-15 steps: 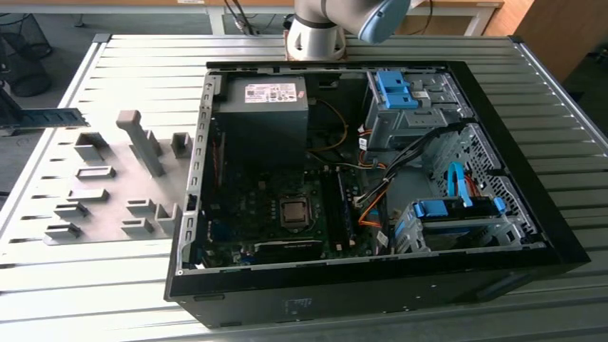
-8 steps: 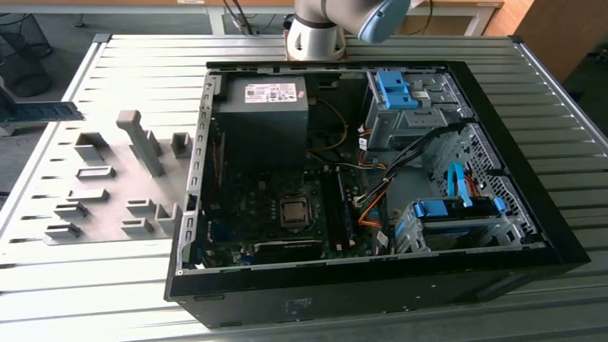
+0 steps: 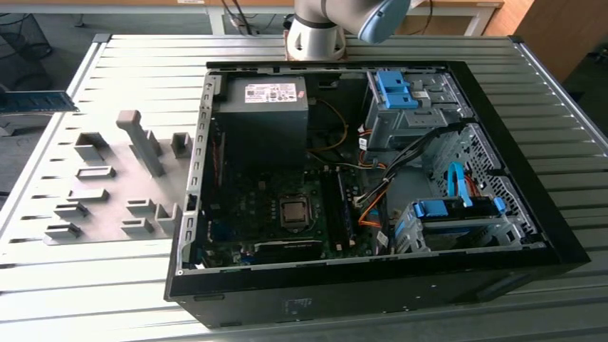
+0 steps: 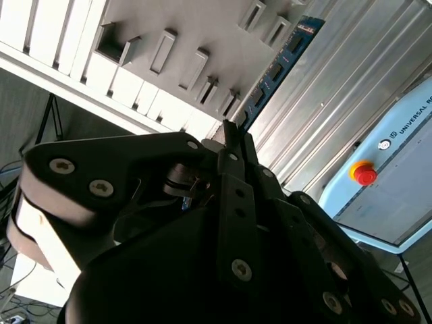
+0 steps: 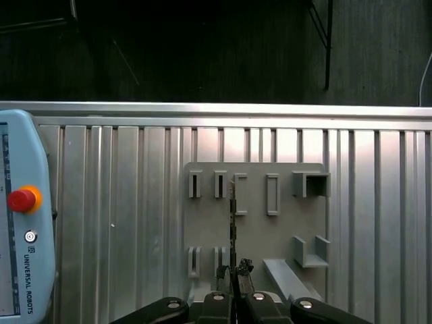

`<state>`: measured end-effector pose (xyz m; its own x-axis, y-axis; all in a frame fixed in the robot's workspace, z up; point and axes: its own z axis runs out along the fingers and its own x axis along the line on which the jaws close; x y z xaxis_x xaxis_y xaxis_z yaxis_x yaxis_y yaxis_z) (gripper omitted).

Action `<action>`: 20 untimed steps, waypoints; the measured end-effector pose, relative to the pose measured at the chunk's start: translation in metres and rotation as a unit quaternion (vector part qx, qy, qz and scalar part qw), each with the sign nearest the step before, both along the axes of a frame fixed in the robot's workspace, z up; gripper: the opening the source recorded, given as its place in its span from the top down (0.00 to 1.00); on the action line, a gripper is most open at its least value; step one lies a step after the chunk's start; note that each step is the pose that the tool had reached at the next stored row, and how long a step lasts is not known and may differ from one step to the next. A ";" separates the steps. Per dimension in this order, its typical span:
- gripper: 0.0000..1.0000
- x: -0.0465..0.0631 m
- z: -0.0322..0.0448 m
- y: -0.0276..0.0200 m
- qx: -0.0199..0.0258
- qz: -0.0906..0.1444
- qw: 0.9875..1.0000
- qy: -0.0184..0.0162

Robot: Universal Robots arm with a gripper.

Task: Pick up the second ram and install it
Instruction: 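Pick up the second ram and move it above second insertion slot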

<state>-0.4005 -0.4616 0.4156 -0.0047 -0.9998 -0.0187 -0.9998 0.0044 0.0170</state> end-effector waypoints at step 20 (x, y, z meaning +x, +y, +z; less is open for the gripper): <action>0.86 0.001 0.0155 0.0002 0.000 0.000 1.000 0.000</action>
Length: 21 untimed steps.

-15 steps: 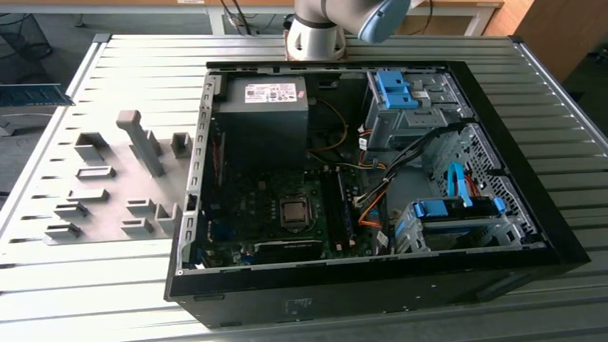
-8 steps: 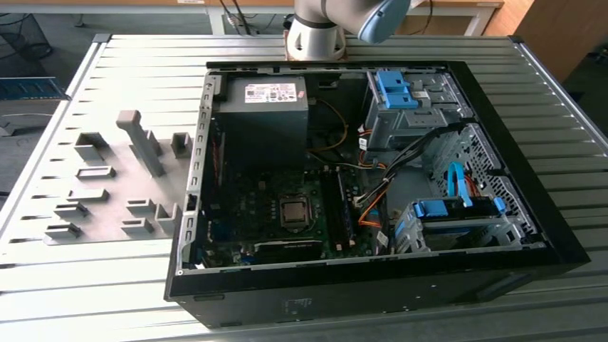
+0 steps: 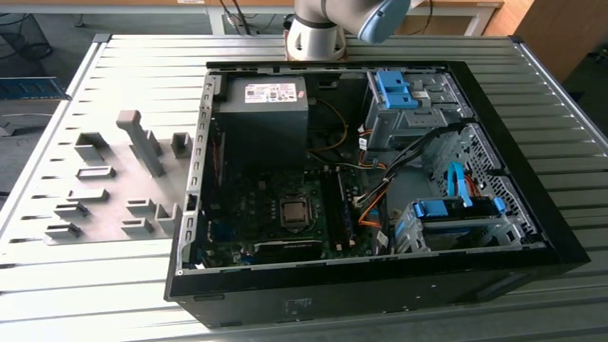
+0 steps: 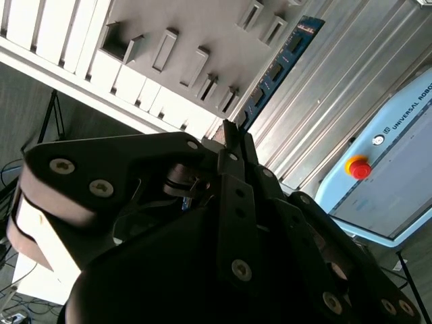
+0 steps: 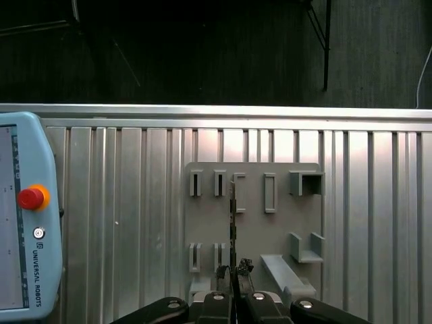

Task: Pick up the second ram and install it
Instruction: 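Pick up the second ram and move it above second insertion slot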

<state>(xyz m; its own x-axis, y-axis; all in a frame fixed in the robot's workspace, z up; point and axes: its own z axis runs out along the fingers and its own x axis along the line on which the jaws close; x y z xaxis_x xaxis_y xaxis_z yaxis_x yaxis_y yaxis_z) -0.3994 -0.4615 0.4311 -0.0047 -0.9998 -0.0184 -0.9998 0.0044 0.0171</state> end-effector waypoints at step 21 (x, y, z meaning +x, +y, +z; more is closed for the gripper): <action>0.86 0.007 -0.0010 -0.0001 0.000 0.000 1.000 0.000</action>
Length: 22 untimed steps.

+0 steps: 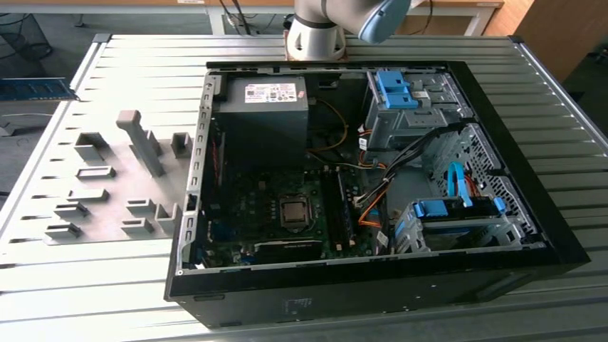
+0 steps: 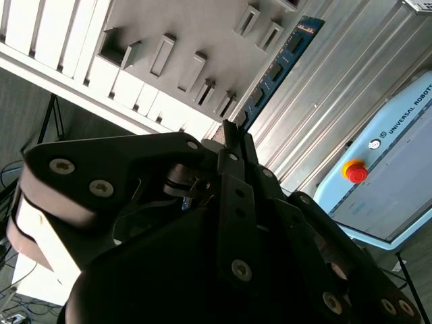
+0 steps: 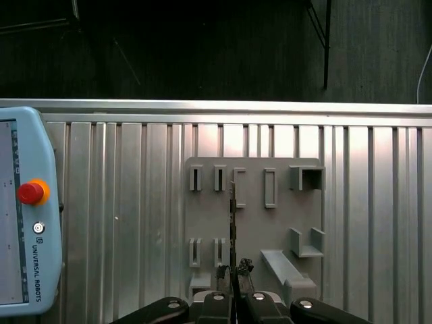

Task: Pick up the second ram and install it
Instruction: 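Pick up the second ram and move it above second insertion slot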

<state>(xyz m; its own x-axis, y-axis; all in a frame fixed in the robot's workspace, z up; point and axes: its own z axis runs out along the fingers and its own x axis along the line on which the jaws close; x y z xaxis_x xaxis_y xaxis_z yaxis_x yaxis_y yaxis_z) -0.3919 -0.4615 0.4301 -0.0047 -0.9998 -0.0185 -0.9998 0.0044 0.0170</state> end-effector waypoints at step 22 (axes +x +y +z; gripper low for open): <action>0.86 0.005 -0.0008 0.0000 0.000 0.000 1.000 0.000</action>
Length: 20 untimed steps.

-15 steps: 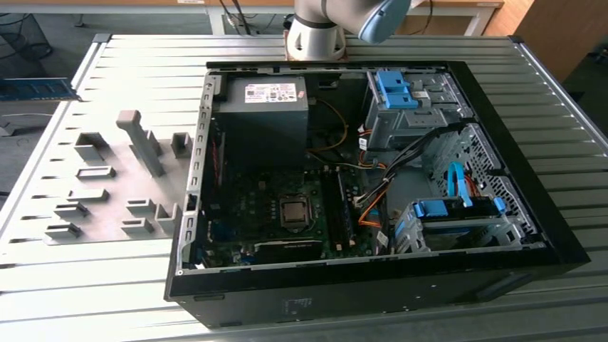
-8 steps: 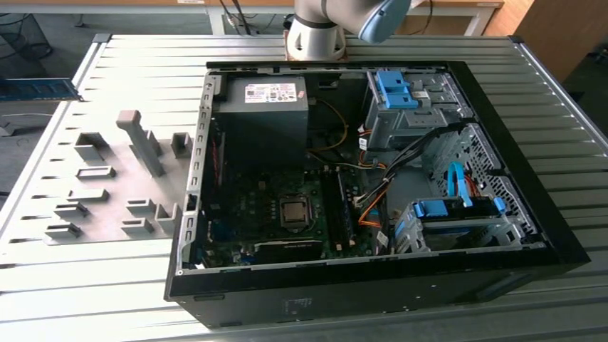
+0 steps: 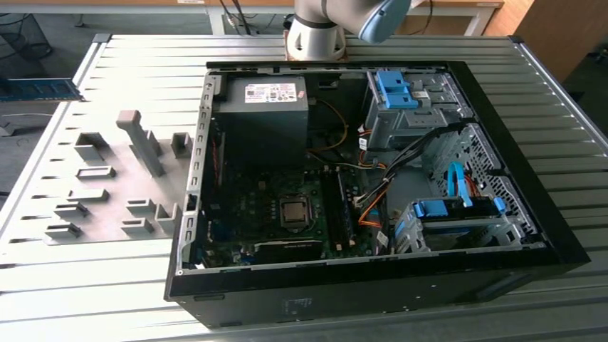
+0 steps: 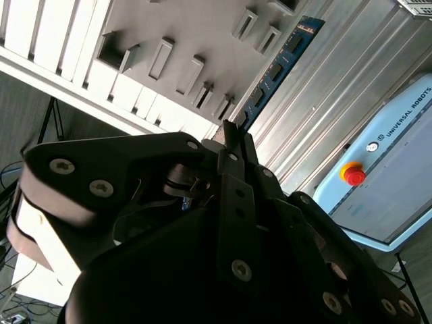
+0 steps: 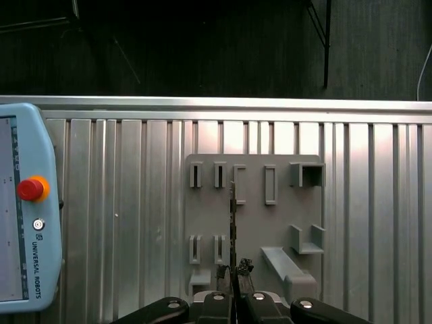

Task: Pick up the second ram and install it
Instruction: 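Pick up the second ram and move it above second insertion slot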

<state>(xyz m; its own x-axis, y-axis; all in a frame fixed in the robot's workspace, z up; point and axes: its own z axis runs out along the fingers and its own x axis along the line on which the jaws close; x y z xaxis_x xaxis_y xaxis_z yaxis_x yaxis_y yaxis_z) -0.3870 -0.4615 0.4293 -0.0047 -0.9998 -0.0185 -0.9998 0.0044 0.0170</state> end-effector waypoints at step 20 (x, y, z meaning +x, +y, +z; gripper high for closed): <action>0.86 0.012 -0.0008 0.0000 0.000 0.000 1.000 0.000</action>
<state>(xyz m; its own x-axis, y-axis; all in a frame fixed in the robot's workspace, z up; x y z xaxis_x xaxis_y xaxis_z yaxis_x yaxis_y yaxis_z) -0.3748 -0.4615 0.4285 -0.0047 -0.9998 -0.0186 -0.9998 0.0044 0.0170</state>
